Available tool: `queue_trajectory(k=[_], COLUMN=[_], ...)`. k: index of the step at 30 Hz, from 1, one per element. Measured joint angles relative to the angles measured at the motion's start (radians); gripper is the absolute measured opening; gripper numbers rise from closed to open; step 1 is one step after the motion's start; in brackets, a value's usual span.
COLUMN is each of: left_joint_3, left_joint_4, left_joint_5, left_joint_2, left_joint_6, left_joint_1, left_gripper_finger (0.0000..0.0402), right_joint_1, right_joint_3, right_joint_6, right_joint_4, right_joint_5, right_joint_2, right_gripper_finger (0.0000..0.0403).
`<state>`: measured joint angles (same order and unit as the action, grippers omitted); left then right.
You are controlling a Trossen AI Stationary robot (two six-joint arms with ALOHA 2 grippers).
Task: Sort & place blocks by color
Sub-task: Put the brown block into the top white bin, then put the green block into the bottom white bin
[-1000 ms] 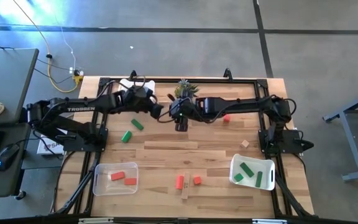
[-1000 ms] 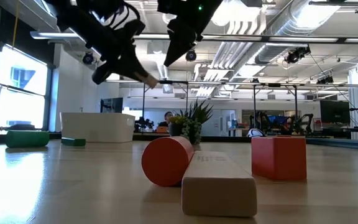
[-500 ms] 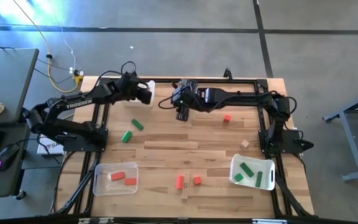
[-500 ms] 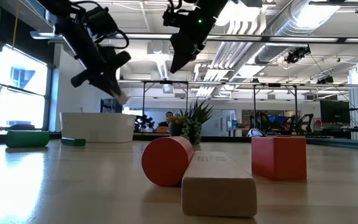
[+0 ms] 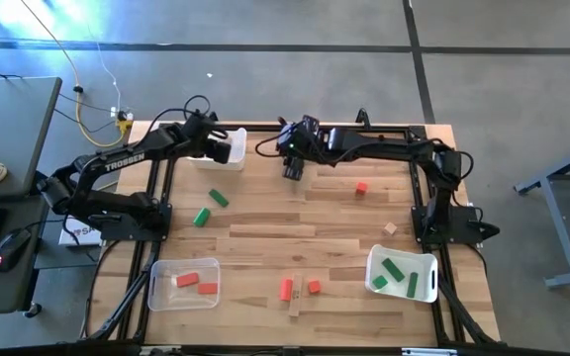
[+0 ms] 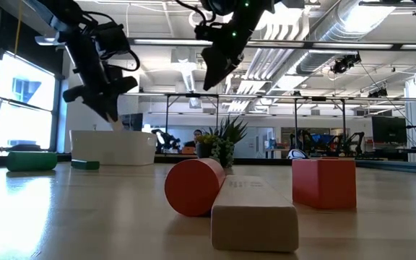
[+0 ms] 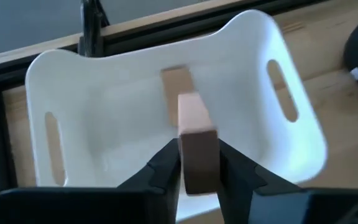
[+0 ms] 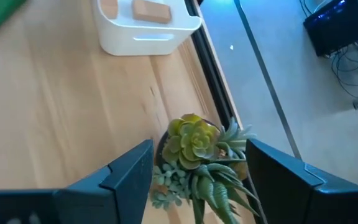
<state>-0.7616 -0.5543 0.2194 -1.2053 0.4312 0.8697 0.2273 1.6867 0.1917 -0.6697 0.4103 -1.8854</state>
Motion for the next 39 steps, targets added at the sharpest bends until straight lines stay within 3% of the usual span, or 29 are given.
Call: queue_trajectory(k=[23,34,39], left_joint_3=[0.0,0.0,0.0], left_joint_4=[-0.025,-0.025,-0.025], left_joint_5=[-0.028,-0.036,-0.129], left_joint_2=[0.0,0.0,-0.001], left_joint_6=[-0.069,-0.12,-0.12], left_joint_1=[0.001,0.001,0.001], left_gripper_finger=[0.0243,0.025,0.025], right_joint_1=[0.005,-0.063,-0.094], right_joint_3=[0.0,0.0,0.0], right_joint_6=[-0.041,-0.144,-0.206], right_joint_4=[0.0,-0.029,-0.064], right_joint_5=[-0.001,0.003,0.004], right_joint_2=[-0.001,-0.001,-0.001], right_gripper_finger=[0.0241,0.0241,0.0241])
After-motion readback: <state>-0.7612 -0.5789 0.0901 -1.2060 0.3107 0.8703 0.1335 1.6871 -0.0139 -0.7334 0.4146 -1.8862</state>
